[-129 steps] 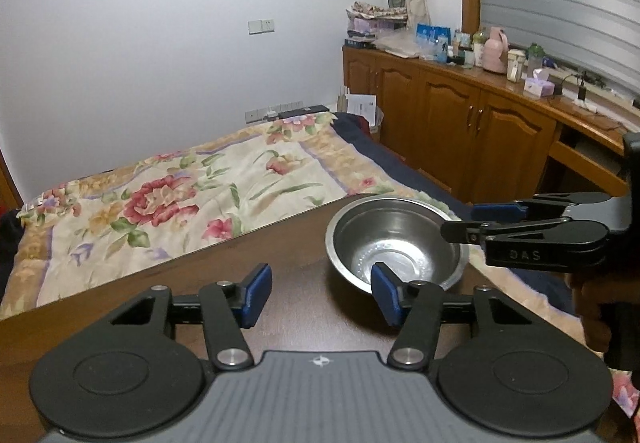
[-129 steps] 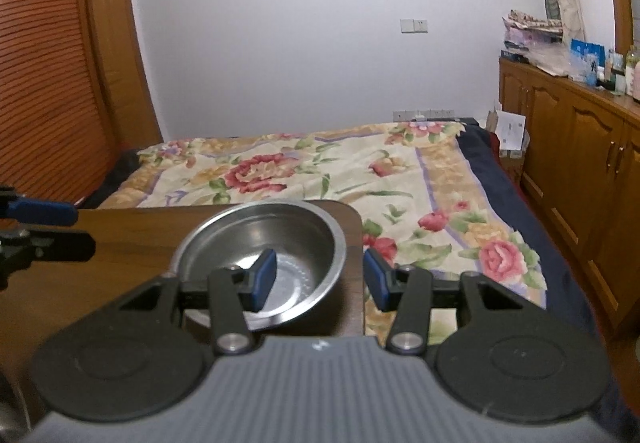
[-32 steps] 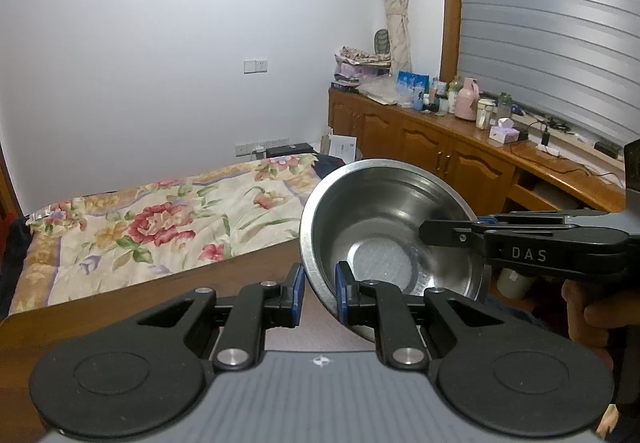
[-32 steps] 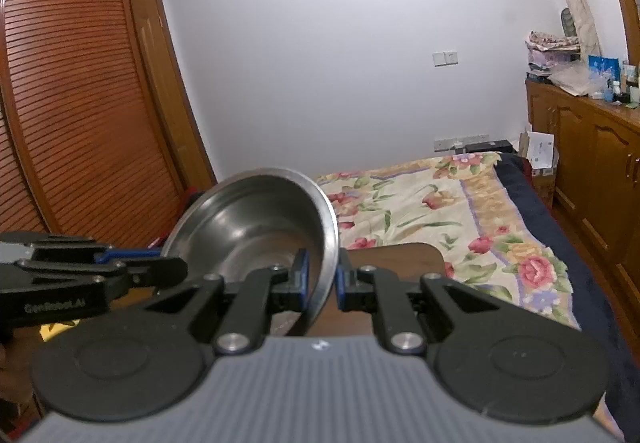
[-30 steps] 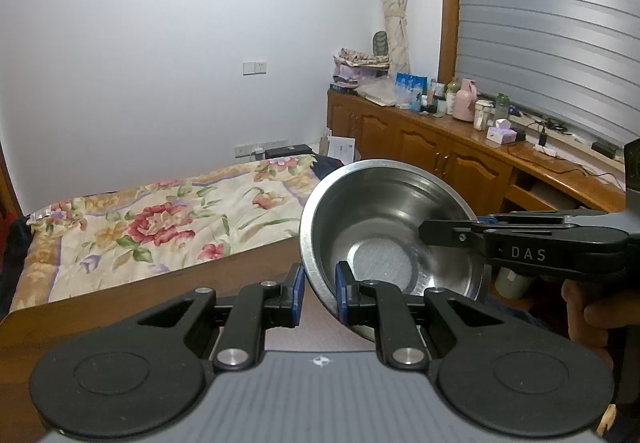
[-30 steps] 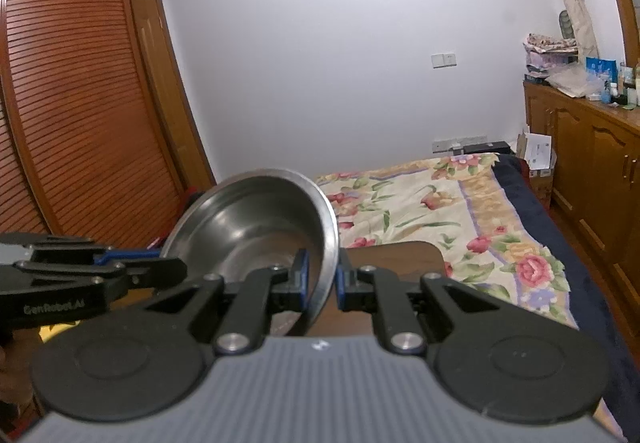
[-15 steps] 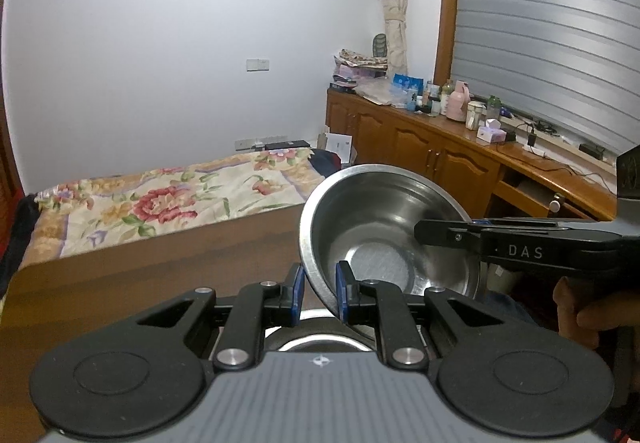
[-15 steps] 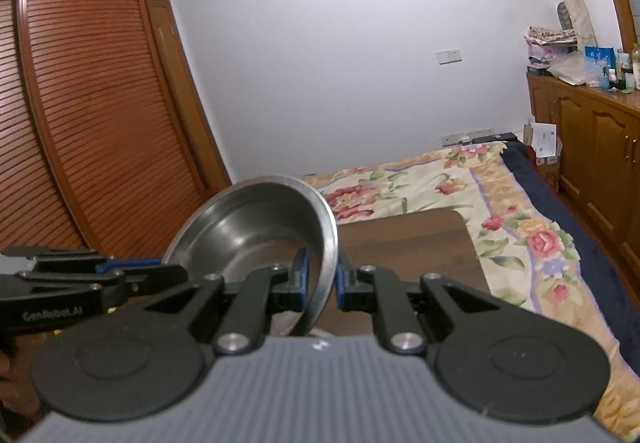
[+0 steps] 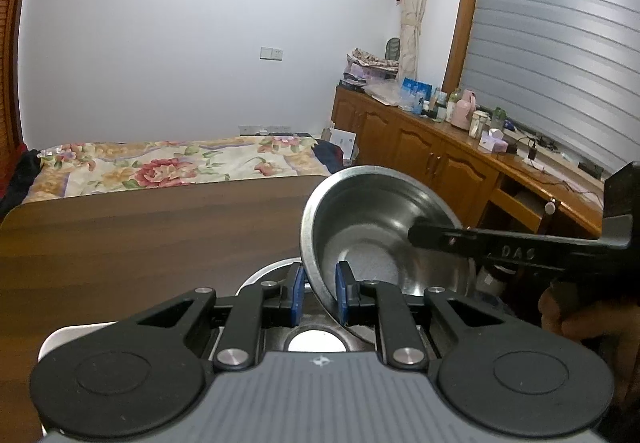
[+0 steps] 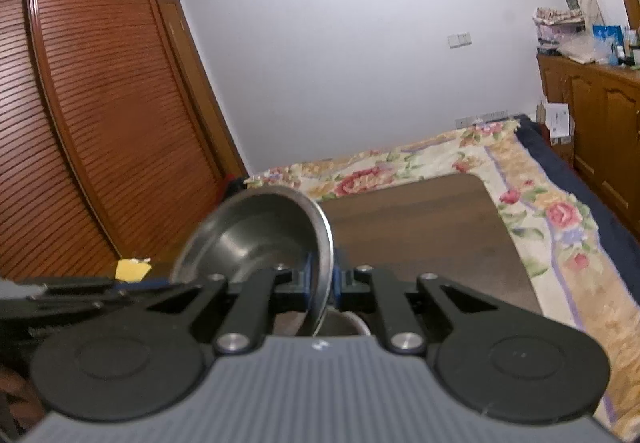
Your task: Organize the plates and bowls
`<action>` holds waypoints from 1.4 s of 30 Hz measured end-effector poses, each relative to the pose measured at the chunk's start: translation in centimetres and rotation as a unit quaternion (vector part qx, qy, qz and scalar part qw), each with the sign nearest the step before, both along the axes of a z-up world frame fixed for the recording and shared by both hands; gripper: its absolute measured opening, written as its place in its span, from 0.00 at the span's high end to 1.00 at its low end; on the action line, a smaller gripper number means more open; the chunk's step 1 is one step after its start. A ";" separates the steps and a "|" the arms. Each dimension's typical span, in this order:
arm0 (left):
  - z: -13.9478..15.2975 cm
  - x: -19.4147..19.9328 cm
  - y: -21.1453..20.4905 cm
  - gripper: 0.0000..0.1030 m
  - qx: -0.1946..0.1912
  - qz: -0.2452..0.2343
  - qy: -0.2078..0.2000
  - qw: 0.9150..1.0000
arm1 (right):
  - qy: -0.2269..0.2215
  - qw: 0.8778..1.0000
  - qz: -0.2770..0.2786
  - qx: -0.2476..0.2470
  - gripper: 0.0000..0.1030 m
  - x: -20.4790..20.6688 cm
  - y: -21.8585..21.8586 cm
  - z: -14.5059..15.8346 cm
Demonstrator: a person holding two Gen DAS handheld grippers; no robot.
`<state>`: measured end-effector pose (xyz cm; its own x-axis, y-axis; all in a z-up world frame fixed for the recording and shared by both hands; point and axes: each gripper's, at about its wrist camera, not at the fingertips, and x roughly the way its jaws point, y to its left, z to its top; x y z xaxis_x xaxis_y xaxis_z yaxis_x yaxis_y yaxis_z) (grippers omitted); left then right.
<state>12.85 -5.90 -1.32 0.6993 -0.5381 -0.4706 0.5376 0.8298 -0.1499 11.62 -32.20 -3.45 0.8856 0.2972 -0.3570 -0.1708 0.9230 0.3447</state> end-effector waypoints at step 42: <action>-7.0 1.7 -1.1 0.82 0.072 0.033 0.032 0.996 | 0.021 0.997 -0.022 -0.069 0.86 1.0 3.9 -5.7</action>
<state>14.60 -6.98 -8.37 0.6967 -0.4149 -0.5851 0.4738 0.8787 -0.0589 12.64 -28.31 -9.16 0.8803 0.2030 -0.4288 -0.1163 0.9686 0.2198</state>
